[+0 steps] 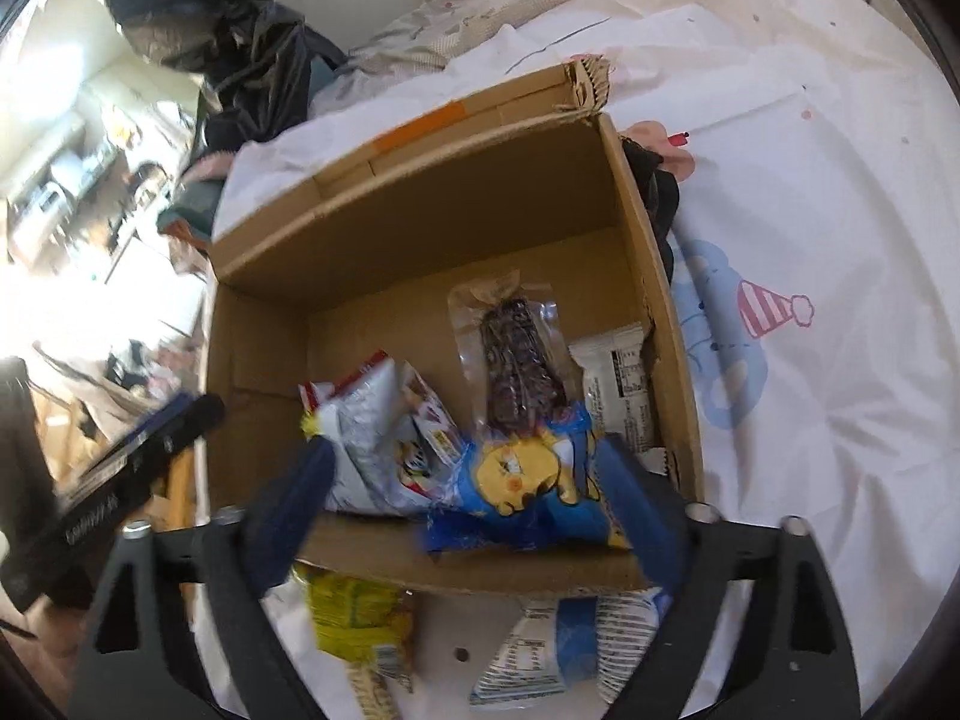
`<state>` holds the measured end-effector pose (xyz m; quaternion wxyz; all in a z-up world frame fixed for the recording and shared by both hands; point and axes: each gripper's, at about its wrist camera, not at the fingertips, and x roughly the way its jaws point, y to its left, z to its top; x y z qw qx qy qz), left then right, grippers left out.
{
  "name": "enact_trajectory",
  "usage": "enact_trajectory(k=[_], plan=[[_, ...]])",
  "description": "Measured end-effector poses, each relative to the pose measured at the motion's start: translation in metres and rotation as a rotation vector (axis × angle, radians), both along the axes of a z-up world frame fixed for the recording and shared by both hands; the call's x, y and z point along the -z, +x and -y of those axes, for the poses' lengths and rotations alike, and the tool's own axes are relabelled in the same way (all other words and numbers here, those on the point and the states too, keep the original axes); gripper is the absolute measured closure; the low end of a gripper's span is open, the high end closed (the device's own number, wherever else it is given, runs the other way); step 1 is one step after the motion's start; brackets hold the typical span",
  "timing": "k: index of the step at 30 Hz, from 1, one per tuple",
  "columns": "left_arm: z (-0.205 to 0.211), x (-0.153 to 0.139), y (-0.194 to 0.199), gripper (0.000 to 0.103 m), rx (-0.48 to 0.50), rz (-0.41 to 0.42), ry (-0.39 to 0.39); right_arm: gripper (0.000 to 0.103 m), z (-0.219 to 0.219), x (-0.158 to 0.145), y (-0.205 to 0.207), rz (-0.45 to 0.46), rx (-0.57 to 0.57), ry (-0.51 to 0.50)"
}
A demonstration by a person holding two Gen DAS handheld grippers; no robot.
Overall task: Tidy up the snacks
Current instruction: 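Open both tools to drop the bar and bag into the box, then grasp the yellow chip bag with the left tool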
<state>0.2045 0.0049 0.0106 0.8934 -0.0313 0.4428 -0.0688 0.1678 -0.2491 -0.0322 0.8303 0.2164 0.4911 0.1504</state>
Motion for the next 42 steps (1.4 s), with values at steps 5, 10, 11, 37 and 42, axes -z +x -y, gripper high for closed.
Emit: enact_trajectory(k=[5,10,11,37,42], plan=[[-0.001,-0.002,-0.002,0.017,0.002,0.015,0.009,0.003,0.0,-0.003,0.001,0.003,0.004,0.011],[-0.002,-0.005,-0.007,0.017,0.008,0.029,0.012,0.003,0.0,-0.007,0.001,0.01,0.0,0.0],[-0.003,-0.007,-0.009,0.017,0.01,0.038,0.013,0.003,0.001,-0.009,0.0,0.014,0.002,-0.001],[-0.035,-0.02,-0.079,0.002,-0.103,0.053,-0.073,0.003,0.032,-0.024,-0.078,0.008,0.092,0.01],[-0.042,-0.01,-0.086,0.002,-0.145,0.0,-0.094,0.003,0.035,-0.015,-0.094,-0.021,0.111,0.004]])
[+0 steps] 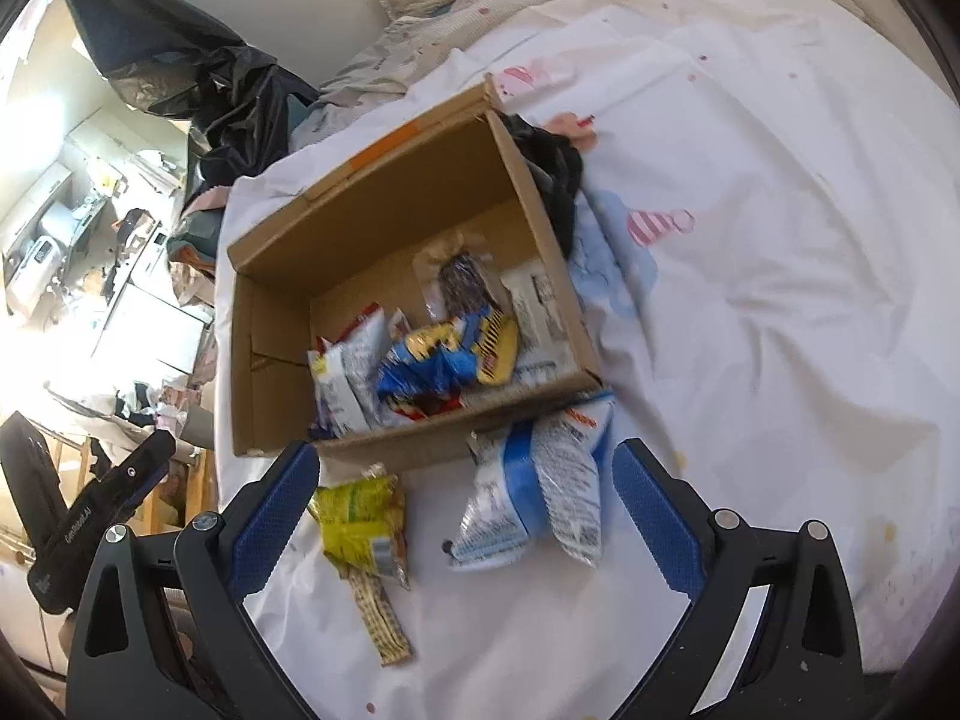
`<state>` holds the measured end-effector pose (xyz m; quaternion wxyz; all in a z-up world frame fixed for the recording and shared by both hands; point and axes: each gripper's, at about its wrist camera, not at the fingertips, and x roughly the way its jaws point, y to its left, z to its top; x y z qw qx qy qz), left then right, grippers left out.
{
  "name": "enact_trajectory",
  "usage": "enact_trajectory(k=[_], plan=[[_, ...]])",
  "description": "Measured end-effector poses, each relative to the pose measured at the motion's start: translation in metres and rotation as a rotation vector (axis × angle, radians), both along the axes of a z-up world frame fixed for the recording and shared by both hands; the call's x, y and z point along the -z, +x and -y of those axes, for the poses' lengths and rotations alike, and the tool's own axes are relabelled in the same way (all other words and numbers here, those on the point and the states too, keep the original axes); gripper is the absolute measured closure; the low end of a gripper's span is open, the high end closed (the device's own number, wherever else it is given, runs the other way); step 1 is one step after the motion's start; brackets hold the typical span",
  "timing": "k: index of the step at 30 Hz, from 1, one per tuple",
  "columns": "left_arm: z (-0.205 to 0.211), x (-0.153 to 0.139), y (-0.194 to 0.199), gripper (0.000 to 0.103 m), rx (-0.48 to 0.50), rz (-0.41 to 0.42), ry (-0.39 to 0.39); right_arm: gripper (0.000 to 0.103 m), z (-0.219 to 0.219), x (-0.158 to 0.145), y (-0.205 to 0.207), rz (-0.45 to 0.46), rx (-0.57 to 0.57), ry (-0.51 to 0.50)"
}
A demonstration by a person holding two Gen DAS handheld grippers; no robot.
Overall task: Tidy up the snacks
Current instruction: 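Grasp the yellow chip bag with the left tool, then grasp the white-and-blue snack bag with the right tool while the left tool holds the yellow bag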
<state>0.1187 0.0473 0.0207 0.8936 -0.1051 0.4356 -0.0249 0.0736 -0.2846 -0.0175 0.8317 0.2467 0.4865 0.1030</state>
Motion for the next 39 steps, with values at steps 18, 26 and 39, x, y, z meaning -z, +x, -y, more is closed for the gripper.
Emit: enact_trajectory(k=[18,26,39], plan=[[0.04,0.097,0.013,0.002,0.08,-0.364,-0.089,0.003,-0.008,0.025,0.003,-0.077,0.019,0.011],[0.075,0.134,0.022,0.026,0.153,-0.43,0.02,0.003,0.008,0.028,0.0,-0.09,0.059,0.017],[0.021,0.049,-0.011,0.056,0.159,-0.381,-0.091,0.003,0.008,0.052,0.013,-0.213,0.071,0.051]])
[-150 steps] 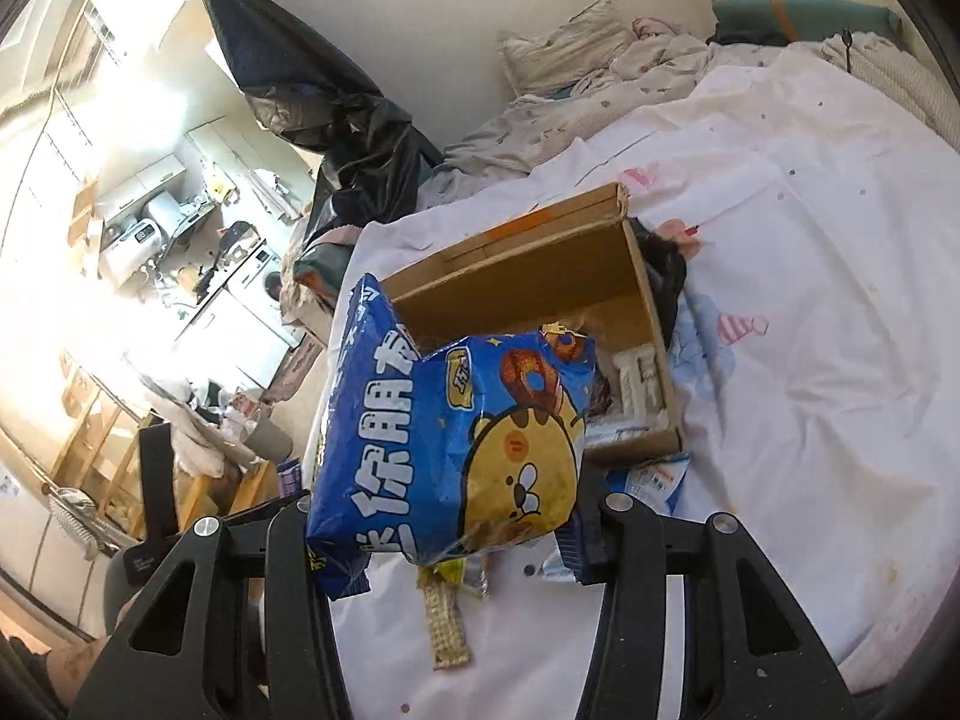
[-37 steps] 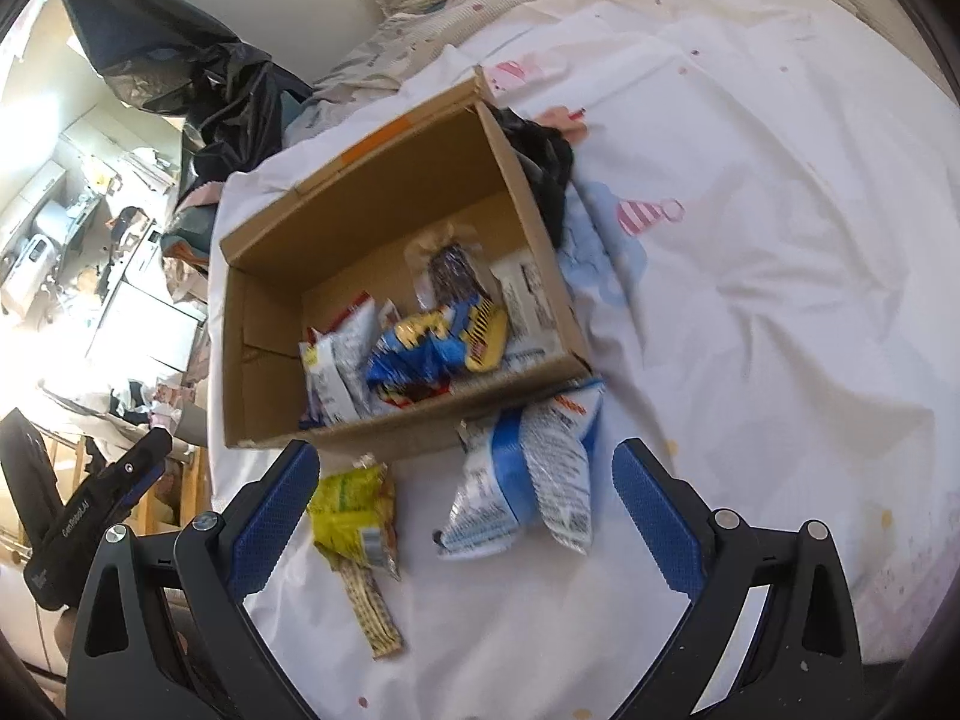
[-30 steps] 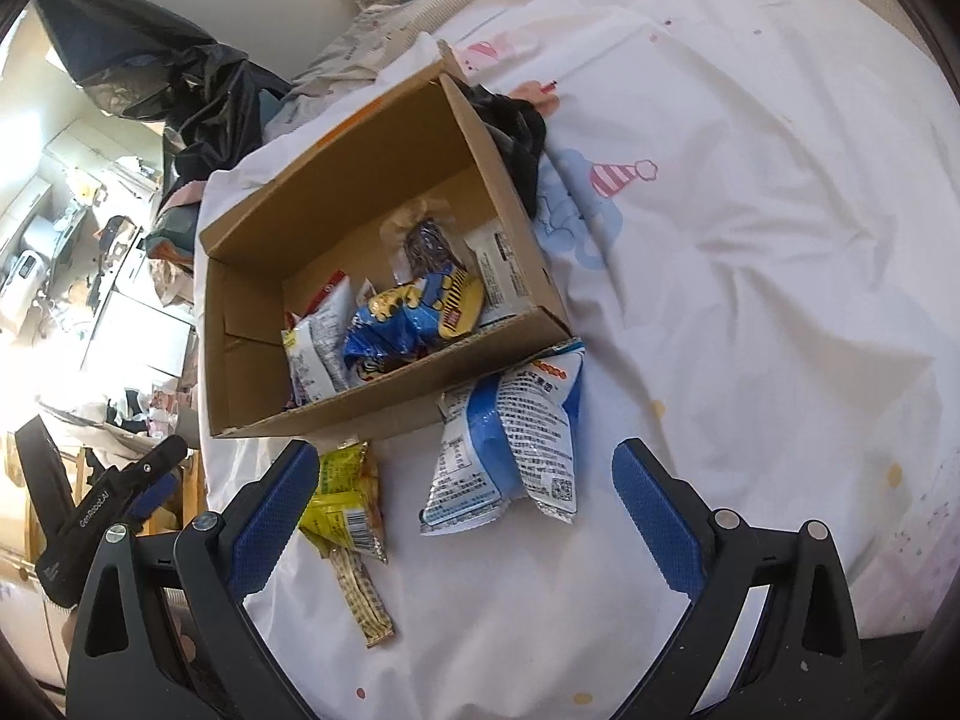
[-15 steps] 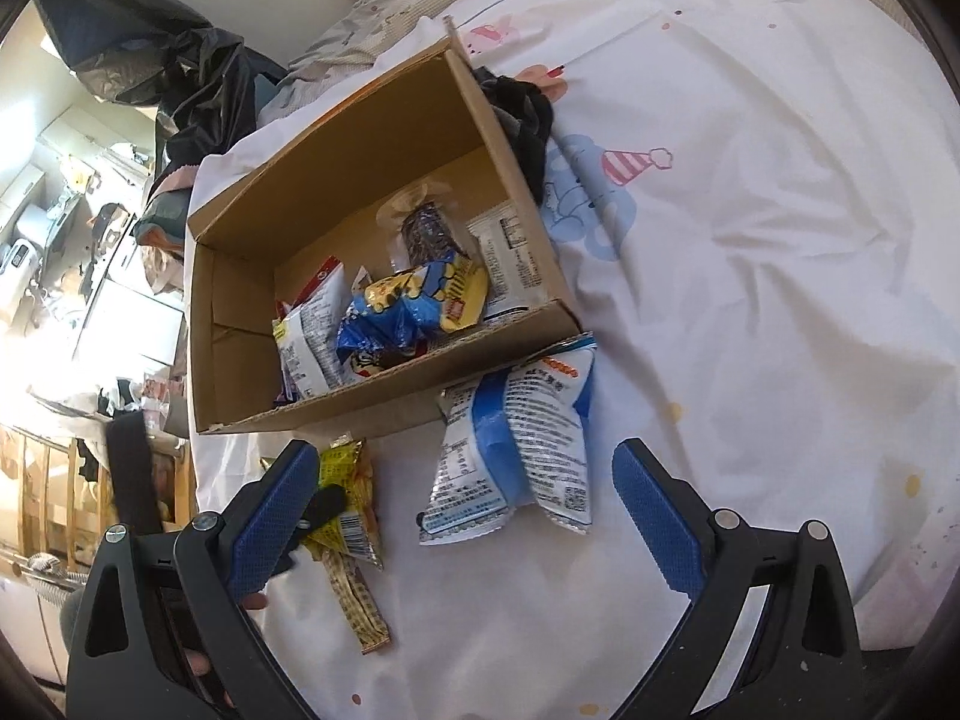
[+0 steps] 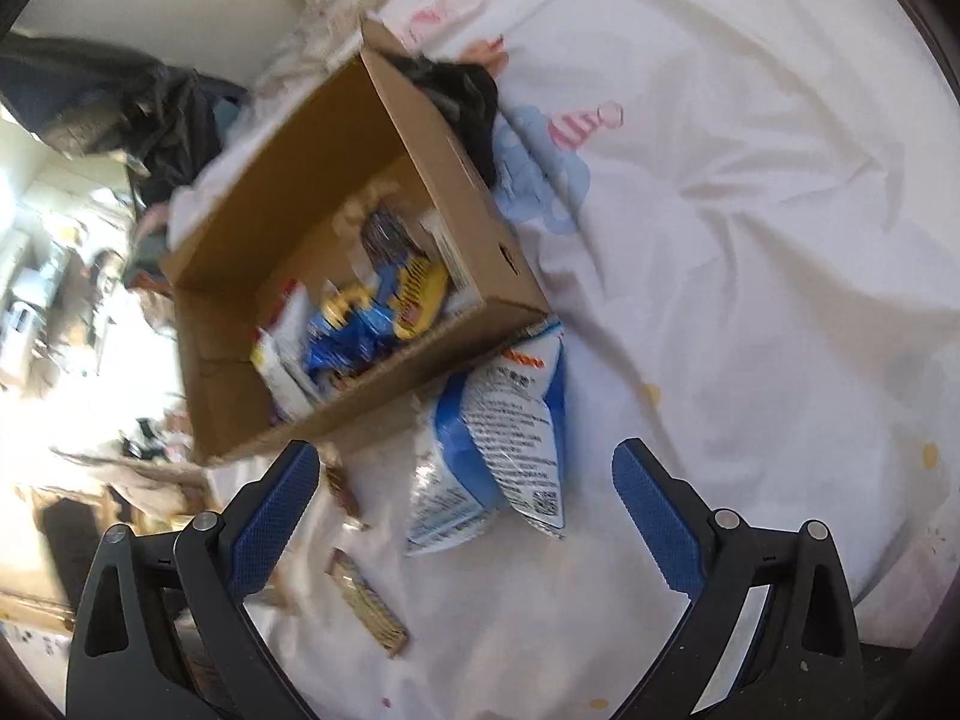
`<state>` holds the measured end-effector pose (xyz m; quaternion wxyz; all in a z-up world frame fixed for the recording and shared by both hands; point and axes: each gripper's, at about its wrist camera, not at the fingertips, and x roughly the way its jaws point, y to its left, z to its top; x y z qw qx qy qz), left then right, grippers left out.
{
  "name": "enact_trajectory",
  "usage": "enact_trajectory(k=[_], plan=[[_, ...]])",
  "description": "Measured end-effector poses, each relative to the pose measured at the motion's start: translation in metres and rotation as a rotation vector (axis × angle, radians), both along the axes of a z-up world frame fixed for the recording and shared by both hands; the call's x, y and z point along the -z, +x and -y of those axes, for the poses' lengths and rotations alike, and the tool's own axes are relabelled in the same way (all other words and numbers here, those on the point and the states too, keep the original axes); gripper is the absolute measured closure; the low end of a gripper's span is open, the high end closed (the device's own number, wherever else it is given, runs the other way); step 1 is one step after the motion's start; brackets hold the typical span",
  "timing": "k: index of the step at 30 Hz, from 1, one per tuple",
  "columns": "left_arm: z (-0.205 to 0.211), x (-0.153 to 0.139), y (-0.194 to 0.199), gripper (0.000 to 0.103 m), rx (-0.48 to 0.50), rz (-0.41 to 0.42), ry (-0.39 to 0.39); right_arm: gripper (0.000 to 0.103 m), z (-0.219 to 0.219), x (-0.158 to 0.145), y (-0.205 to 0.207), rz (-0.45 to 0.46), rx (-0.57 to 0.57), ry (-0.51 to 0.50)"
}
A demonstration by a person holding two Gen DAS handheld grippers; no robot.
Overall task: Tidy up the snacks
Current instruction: 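Grasp the white-and-blue snack bag with the right tool while the left tool holds the yellow bag, then carry the yellow bag and white-and-blue bag over the box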
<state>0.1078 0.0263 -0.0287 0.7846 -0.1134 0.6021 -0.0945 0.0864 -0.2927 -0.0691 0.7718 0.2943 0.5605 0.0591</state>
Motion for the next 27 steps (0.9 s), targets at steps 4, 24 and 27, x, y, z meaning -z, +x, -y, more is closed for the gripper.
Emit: enact_trajectory(k=[4,24,27], plan=[[-0.036,-0.01,-0.003,0.056,-0.045,0.006,0.047,0.003,-0.02,0.004,0.007,-0.01,-0.07,-0.049],[-0.026,-0.006,-0.013,0.056,-0.056,0.01,0.004,0.047,-0.058,0.023,-0.001,-0.062,-0.273,-0.233],[-0.03,-0.007,-0.013,0.056,-0.073,0.015,0.001,0.048,-0.064,0.011,-0.017,-0.023,-0.298,-0.215]])
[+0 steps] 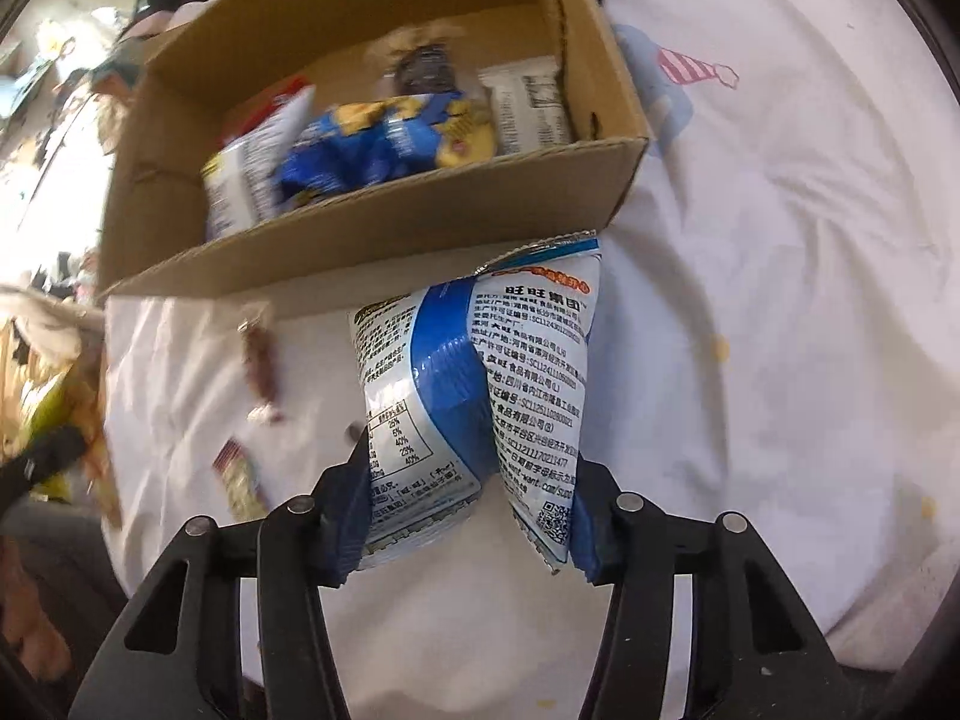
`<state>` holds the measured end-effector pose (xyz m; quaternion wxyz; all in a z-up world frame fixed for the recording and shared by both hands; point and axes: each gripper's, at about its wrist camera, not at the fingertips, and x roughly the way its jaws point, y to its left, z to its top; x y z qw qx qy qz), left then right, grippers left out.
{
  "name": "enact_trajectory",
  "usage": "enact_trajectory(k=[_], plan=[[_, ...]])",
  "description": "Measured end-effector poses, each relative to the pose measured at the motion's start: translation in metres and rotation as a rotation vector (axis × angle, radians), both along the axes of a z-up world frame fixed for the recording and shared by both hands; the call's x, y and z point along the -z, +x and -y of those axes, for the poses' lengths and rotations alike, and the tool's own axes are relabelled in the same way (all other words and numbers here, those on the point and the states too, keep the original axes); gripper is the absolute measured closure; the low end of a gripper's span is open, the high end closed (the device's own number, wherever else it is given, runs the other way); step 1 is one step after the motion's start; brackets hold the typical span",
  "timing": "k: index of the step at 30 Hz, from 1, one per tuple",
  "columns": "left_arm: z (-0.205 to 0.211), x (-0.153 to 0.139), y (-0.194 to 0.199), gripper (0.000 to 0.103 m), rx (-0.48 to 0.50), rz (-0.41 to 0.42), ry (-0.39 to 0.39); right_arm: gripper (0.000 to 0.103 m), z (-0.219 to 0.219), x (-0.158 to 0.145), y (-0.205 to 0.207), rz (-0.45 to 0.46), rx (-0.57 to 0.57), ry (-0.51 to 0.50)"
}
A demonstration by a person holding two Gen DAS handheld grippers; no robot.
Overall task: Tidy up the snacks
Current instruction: 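Carry the yellow bag and white-and-blue bag over the box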
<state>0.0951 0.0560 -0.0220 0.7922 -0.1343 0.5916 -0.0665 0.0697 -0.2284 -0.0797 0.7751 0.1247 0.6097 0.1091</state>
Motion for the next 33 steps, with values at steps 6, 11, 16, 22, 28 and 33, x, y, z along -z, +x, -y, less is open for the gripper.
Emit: enact_trajectory(k=[6,11,16,22,28,33], plan=[[-0.006,0.002,0.0,0.055,-0.025,0.002,0.01,0.048,-0.012,-0.019,-0.039,0.076,-0.042,0.114],[-0.012,0.004,0.0,0.056,-0.053,0.007,0.022,0.048,-0.031,-0.037,-0.054,0.166,-0.104,0.181],[-0.016,0.001,0.001,0.056,-0.076,0.039,0.037,0.048,-0.026,-0.058,-0.05,0.261,-0.096,0.252],[-0.015,-0.008,0.001,0.056,-0.084,0.108,0.045,0.048,-0.012,-0.085,-0.046,0.419,-0.013,0.267],[-0.013,-0.029,-0.001,0.056,-0.109,0.241,0.057,0.048,0.026,-0.123,-0.042,0.631,0.16,0.239],[-0.013,-0.044,0.014,0.056,-0.116,0.271,0.058,0.048,0.042,-0.14,-0.03,0.698,0.198,0.243]])
